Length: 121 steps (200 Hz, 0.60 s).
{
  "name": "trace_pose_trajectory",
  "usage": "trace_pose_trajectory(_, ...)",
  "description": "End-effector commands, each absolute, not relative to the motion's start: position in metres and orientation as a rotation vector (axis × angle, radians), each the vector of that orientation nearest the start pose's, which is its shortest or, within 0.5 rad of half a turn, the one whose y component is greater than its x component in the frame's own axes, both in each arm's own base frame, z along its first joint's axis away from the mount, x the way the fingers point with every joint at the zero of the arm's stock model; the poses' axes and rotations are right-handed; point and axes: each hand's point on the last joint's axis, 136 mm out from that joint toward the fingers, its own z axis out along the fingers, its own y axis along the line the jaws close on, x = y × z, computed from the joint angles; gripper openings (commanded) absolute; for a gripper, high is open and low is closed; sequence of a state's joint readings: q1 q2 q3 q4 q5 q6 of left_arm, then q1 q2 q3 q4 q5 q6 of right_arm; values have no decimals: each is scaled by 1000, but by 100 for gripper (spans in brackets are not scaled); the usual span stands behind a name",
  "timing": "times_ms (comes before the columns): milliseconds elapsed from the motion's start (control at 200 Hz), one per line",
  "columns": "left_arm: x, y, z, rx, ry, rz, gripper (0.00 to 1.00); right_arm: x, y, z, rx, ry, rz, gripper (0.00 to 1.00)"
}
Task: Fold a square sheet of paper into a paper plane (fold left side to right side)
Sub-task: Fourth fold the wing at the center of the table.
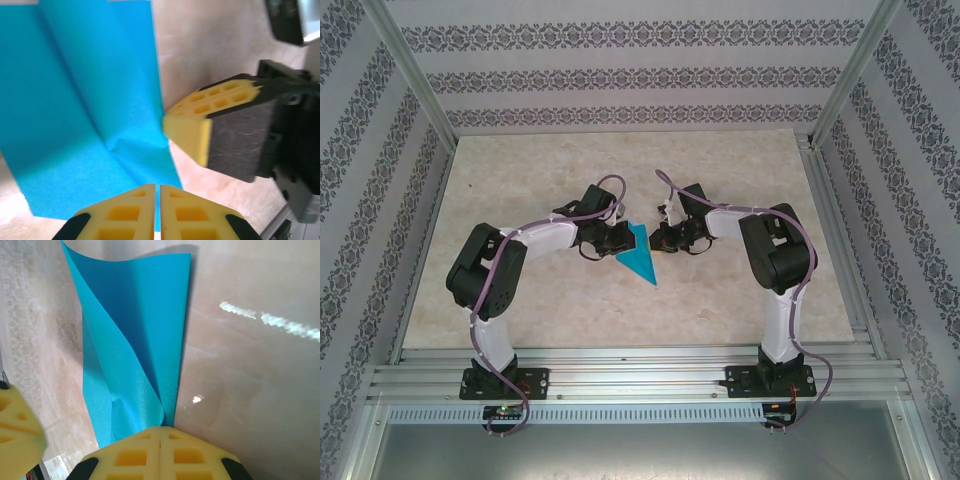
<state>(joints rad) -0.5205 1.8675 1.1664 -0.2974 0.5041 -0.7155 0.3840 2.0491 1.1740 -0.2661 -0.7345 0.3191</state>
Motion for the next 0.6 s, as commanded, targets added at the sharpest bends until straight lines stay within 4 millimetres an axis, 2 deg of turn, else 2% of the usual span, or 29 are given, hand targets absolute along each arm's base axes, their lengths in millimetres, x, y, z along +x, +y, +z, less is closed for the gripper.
trace_pose_trajectory(0, 344, -308, 76, -11, 2749, -1131, 12, 350, 261, -7, -305, 2808, 1135, 0)
trace_pose_trajectory(130, 343, -319, 61, -11, 2771, -1162, 11, 351, 262, -6, -303, 2803, 1142, 0)
trace_pose_trajectory(390, 345, -318, 35, -53, 2816, -1113, 11, 352, 264, -3, -304, 2793, 1146, 0)
trace_pose_trajectory(495, 346, -318, 30, -71, 2817, -1107, 11, 355, 265, 5, -306, 2771, 1144, 0)
trace_pose_trajectory(599, 346, -316, 26, -82, 2826, -1090, 11, 360, 264, 19, -309, 2730, 1127, 7)
